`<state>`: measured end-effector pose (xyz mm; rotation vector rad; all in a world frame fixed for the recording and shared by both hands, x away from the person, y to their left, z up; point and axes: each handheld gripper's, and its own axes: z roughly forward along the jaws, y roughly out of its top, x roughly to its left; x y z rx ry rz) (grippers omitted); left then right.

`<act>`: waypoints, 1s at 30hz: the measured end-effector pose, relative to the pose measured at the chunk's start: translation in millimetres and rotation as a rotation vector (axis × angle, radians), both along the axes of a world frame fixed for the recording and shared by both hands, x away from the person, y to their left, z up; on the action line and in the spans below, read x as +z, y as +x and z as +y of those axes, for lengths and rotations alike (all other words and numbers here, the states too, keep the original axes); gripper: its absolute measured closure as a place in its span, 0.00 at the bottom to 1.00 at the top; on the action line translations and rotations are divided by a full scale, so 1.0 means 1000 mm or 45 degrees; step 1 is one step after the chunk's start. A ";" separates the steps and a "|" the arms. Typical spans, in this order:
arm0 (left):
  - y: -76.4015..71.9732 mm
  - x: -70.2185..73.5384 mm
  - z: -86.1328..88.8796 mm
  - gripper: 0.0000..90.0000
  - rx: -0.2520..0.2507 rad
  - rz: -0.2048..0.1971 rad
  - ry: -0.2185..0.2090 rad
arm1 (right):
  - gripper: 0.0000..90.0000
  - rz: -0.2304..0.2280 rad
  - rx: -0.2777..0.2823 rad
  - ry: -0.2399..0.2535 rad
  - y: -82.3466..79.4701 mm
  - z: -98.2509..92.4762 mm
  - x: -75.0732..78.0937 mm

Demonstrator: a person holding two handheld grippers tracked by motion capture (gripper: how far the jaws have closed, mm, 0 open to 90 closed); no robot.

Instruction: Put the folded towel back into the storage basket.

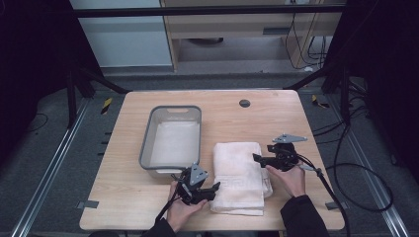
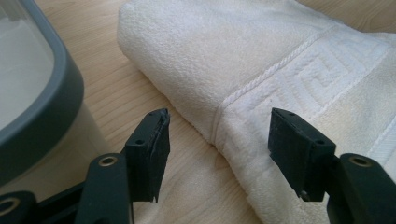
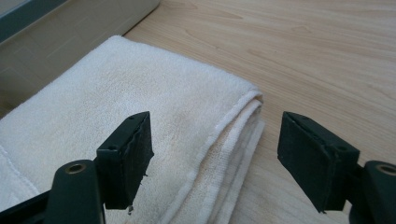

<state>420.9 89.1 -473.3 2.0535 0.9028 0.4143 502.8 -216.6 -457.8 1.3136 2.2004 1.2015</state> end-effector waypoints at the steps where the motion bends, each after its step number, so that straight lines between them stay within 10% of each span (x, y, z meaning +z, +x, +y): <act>1: 0.000 -0.001 -0.001 0.42 -0.004 0.004 0.003 | 0.30 0.005 0.001 0.001 0.001 0.001 -0.001; 30: 0.013 -0.025 -0.017 0.47 -0.061 0.154 -0.013 | 0.42 0.159 0.018 -0.001 0.020 0.014 -0.032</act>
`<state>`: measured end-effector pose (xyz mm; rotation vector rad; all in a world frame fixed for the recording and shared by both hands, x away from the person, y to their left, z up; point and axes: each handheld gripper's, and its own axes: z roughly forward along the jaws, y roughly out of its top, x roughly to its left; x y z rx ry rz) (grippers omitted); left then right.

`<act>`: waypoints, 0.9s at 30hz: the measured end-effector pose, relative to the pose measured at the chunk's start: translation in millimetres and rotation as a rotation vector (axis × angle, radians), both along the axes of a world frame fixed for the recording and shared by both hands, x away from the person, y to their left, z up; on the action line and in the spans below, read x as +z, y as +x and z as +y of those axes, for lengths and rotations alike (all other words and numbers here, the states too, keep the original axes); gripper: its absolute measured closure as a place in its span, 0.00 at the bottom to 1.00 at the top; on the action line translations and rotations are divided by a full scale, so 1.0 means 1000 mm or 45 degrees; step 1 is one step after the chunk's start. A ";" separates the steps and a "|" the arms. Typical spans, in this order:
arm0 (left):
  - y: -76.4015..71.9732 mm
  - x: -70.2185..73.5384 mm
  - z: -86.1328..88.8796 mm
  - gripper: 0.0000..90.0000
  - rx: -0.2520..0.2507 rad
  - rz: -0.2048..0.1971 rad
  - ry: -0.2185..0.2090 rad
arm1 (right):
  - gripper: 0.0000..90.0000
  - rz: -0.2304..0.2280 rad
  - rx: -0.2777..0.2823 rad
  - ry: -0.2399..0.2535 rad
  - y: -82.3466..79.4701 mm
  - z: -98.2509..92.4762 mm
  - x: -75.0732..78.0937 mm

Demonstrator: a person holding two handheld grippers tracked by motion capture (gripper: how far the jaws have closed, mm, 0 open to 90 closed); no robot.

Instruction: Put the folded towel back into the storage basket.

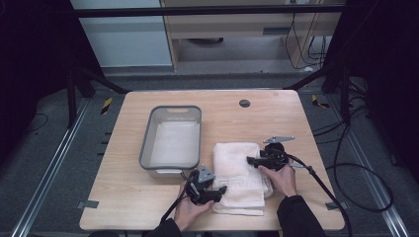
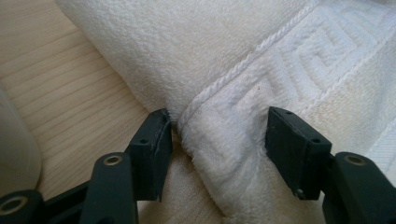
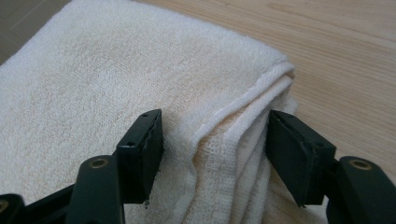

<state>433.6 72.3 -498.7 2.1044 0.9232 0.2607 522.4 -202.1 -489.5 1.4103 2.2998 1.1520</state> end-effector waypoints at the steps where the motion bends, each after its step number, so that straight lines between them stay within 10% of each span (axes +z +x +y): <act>1: 0.001 -0.001 0.000 0.48 -0.002 0.016 -0.011 | 0.43 0.011 0.001 0.003 0.000 0.001 -0.001; 27: 0.005 0.001 -0.002 0.73 -0.034 0.114 -0.062 | 0.73 0.085 0.005 0.078 0.000 0.002 0.000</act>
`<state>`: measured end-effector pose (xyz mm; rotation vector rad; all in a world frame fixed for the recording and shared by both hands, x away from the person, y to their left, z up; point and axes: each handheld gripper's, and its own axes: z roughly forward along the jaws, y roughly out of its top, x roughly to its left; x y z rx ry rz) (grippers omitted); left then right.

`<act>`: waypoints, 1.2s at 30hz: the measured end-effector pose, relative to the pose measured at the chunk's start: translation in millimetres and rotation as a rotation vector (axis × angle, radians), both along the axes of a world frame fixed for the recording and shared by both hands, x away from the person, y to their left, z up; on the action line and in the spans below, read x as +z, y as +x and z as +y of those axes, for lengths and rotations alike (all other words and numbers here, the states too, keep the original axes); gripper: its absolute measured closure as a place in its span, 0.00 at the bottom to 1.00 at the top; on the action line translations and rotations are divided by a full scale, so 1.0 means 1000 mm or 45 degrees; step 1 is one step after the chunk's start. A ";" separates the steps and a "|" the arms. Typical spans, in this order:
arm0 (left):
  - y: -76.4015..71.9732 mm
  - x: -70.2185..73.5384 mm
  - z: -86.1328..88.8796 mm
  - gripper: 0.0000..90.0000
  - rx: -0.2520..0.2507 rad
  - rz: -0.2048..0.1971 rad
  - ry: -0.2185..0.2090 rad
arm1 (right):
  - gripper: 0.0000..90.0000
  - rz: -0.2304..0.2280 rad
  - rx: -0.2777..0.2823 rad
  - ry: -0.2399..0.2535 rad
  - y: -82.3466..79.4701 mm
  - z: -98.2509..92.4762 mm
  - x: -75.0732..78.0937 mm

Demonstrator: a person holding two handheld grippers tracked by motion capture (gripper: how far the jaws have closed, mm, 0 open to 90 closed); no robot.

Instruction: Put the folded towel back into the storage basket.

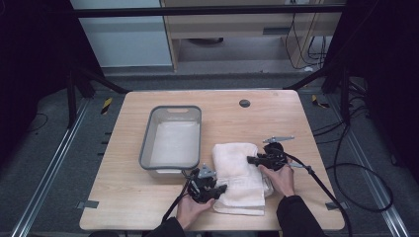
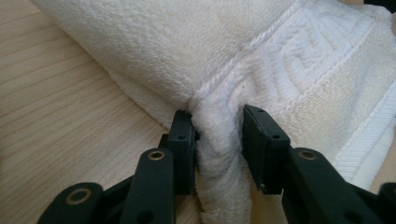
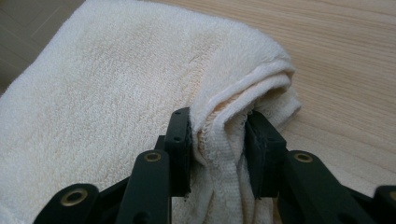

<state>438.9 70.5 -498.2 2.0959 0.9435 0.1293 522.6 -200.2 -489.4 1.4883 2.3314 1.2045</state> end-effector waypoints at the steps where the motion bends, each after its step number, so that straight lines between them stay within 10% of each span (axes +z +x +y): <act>1: 0.000 0.000 0.000 0.75 0.000 0.000 0.000 | 0.73 0.000 0.000 0.000 0.000 0.000 0.000; 36: -0.011 0.034 0.015 0.86 -0.020 -0.095 -0.109 | 0.79 -0.177 0.002 0.127 -0.028 -0.011 0.050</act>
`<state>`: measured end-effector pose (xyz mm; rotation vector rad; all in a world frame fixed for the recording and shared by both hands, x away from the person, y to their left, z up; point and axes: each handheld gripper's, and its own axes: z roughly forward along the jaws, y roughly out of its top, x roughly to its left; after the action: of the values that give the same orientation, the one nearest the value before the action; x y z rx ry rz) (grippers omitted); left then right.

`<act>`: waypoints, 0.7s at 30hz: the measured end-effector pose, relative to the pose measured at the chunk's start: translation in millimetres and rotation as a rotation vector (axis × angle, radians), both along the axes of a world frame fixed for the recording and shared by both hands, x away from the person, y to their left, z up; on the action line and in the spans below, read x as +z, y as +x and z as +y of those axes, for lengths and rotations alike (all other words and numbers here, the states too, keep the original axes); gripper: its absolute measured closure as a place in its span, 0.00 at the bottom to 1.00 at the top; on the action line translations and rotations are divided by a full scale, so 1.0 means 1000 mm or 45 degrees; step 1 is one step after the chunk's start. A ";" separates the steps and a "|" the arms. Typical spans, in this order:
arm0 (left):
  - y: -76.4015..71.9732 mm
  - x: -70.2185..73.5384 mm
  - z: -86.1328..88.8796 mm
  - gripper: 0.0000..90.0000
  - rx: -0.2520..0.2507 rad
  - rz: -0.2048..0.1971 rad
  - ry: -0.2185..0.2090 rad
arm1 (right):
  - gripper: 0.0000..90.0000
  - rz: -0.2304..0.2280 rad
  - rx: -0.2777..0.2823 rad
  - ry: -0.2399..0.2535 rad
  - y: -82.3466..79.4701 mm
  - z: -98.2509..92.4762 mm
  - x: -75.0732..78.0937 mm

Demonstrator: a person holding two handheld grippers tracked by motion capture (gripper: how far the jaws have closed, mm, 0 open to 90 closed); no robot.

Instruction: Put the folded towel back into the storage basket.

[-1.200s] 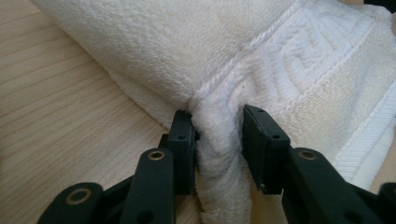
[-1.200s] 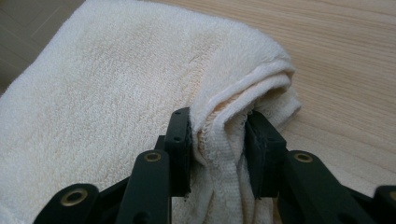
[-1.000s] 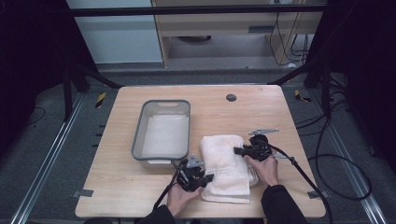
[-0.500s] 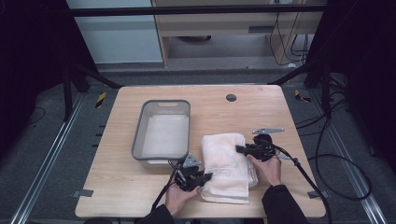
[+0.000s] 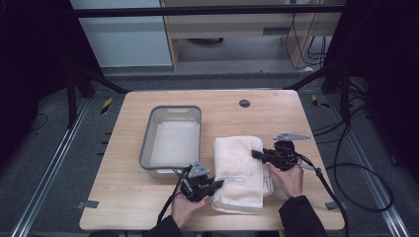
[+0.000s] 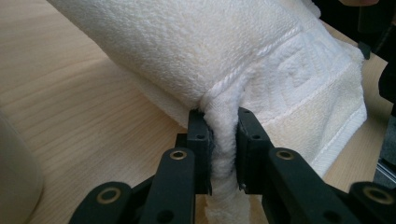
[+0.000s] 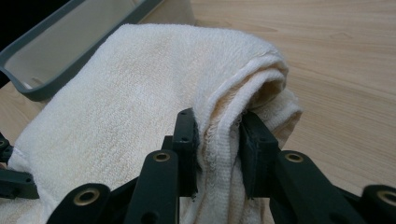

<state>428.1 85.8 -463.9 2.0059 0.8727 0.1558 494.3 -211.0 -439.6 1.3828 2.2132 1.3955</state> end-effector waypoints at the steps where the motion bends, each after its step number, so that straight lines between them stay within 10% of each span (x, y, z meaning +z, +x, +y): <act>1: -0.001 0.004 0.001 0.86 -0.003 -0.012 -0.002 | 0.79 -0.009 0.003 0.002 -0.001 0.000 0.002; 21: -0.010 0.040 0.013 0.86 0.008 -0.127 -0.075 | 0.79 -0.164 0.011 0.050 -0.012 0.006 0.037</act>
<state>418.6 98.8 -424.3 1.9239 0.8111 0.2288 482.4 -205.2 -403.1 1.2593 2.1241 1.4936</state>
